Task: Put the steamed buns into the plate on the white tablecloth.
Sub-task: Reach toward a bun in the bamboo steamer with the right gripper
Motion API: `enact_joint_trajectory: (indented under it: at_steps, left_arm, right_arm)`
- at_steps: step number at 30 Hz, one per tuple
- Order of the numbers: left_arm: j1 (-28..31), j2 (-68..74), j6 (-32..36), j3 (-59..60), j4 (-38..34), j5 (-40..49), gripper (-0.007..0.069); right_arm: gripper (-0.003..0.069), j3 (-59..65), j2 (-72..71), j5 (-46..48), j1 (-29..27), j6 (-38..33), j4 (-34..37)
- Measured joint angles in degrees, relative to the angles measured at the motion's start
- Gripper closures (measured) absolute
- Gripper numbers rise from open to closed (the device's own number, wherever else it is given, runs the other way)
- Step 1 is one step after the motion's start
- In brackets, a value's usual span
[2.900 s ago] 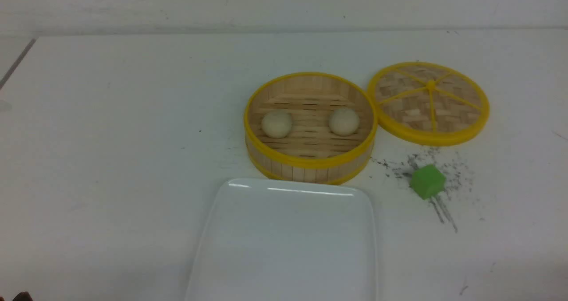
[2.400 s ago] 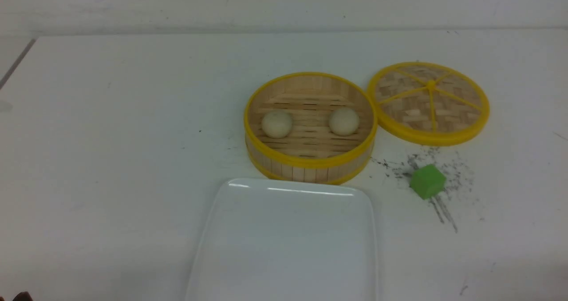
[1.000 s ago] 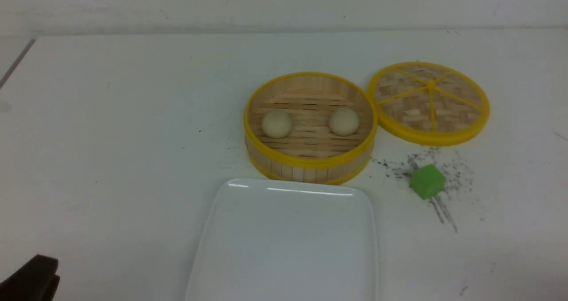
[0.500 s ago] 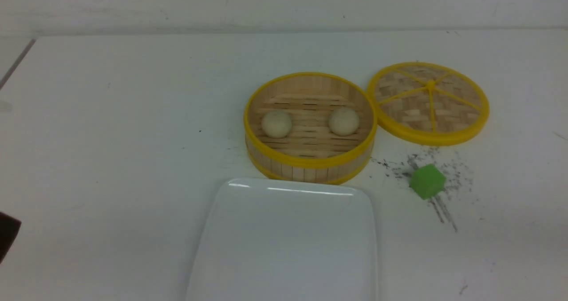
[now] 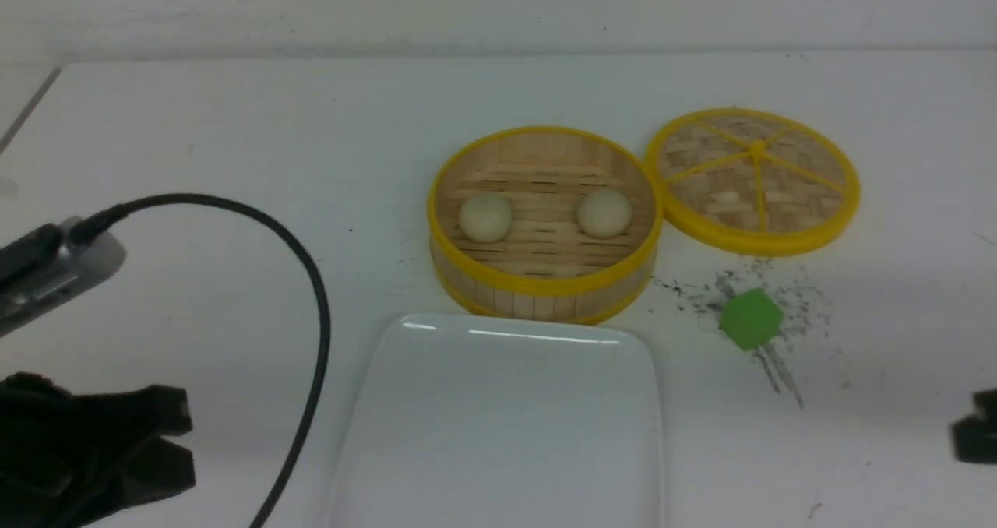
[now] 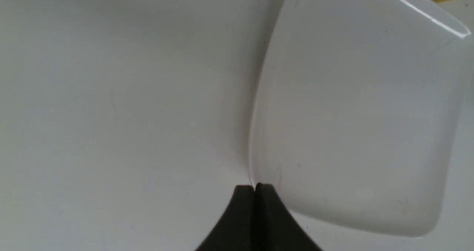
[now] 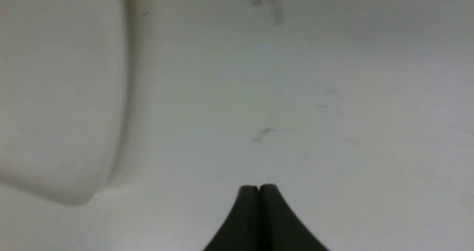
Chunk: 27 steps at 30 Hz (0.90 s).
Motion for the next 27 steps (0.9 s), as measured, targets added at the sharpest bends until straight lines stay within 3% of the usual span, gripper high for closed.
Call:
enact_joint_trajectory:
  at_steps: [3, 6, 10, 16, 21, 27]
  left_arm:
    - [0.00, 2.29, 1.46, -0.23, -0.71, -0.44, 0.0622]
    - [0.00, 3.07, 1.84, -0.23, -0.78, -0.93, 0.0618]
    - [0.00, 3.18, 2.05, -0.25, -0.85, -2.26, 0.0611]
    - [0.00, 3.35, 2.05, -0.25, -0.84, -3.00, 0.0604]
    - [0.00, 3.35, 2.05, -0.25, -0.71, -3.00, 0.0590]
    - [0.00, 3.35, 2.05, -0.25, -0.60, -3.00, 0.0575]
  right_arm:
    - [0.0655, -3.86, 8.31, 1.55, 0.13, -12.29, 13.32]
    - [0.0635, -9.06, 16.24, 2.80, 1.75, -19.93, 20.27]
    - [0.0578, -19.07, 27.10, 2.34, 6.99, -21.90, 21.36]
    - [0.0445, -36.47, 39.24, 1.89, 12.86, -15.34, 12.25]
    - [0.0295, -54.06, 51.86, -0.94, 16.36, -2.69, -5.43]
    - [0.0228, -64.30, 62.01, -4.96, 18.17, 2.90, -15.82]
